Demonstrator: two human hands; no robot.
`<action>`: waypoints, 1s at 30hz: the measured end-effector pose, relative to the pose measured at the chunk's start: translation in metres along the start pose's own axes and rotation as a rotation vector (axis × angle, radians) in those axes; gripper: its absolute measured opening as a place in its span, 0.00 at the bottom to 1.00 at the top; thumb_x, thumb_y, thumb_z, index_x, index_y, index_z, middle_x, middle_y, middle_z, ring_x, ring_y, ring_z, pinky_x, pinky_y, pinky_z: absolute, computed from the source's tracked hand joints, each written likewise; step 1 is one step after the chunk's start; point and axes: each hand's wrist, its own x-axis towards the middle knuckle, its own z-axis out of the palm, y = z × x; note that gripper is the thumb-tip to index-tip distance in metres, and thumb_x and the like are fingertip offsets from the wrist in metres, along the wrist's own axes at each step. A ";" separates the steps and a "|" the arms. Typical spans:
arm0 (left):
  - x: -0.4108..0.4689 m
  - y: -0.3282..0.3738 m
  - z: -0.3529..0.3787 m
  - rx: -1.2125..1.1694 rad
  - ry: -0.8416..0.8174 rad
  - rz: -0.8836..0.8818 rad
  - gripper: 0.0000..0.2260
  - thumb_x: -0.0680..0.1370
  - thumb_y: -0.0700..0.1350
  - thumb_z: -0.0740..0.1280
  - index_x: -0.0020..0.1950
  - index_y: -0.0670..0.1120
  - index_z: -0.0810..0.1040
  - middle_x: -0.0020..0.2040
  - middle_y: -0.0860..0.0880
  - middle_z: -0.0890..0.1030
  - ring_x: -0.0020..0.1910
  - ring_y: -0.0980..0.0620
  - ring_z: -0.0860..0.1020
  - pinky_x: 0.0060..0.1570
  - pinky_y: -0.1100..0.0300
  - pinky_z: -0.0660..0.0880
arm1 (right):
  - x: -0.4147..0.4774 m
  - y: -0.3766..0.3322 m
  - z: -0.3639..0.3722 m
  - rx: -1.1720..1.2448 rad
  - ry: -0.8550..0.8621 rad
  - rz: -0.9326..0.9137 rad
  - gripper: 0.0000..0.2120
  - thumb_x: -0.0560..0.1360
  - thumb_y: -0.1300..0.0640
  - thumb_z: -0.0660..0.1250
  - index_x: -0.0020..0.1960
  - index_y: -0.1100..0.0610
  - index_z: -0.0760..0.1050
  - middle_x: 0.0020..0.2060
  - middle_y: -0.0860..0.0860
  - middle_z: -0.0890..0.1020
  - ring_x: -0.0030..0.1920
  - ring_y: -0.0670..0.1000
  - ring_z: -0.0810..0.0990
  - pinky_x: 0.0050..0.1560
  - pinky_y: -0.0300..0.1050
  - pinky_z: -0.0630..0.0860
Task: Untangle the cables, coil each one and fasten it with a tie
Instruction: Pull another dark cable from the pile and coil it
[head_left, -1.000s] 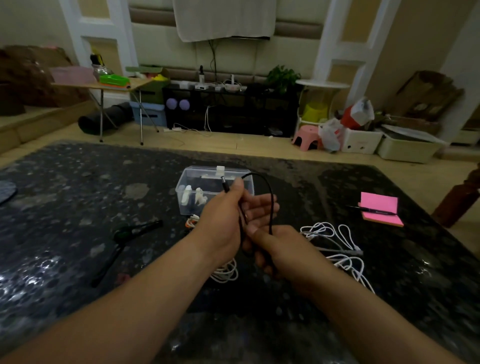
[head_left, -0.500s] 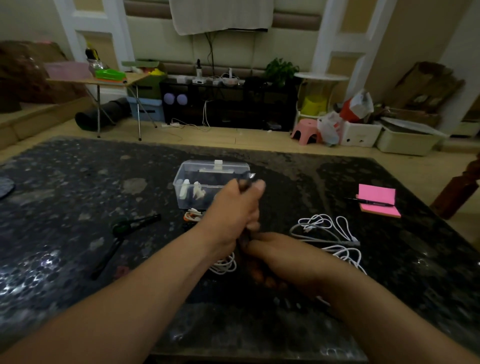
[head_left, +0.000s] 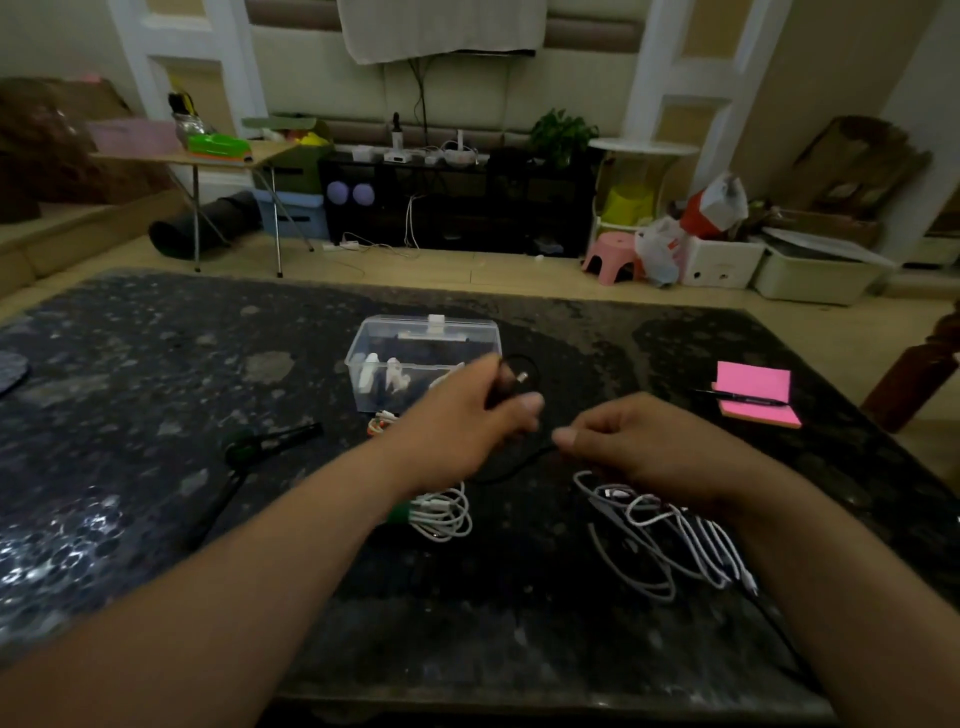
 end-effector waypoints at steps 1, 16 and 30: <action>0.000 0.000 0.009 0.001 -0.022 0.007 0.08 0.86 0.52 0.65 0.58 0.48 0.75 0.51 0.49 0.84 0.50 0.55 0.83 0.53 0.53 0.80 | 0.002 -0.003 0.003 -0.002 0.018 -0.027 0.19 0.82 0.41 0.68 0.47 0.56 0.85 0.35 0.59 0.80 0.35 0.51 0.75 0.41 0.49 0.70; 0.003 0.003 0.019 -0.609 0.196 -0.162 0.08 0.85 0.49 0.66 0.53 0.48 0.69 0.33 0.50 0.62 0.27 0.54 0.61 0.28 0.58 0.57 | 0.008 0.004 -0.030 0.417 0.067 0.114 0.11 0.81 0.51 0.70 0.51 0.58 0.86 0.38 0.53 0.81 0.38 0.50 0.77 0.42 0.46 0.75; -0.003 0.011 0.042 -0.915 0.305 -0.252 0.15 0.86 0.54 0.64 0.59 0.43 0.79 0.45 0.44 0.85 0.42 0.50 0.85 0.36 0.59 0.81 | 0.021 -0.024 0.068 0.434 0.380 -0.158 0.06 0.81 0.62 0.70 0.52 0.55 0.85 0.43 0.51 0.89 0.45 0.51 0.88 0.50 0.51 0.86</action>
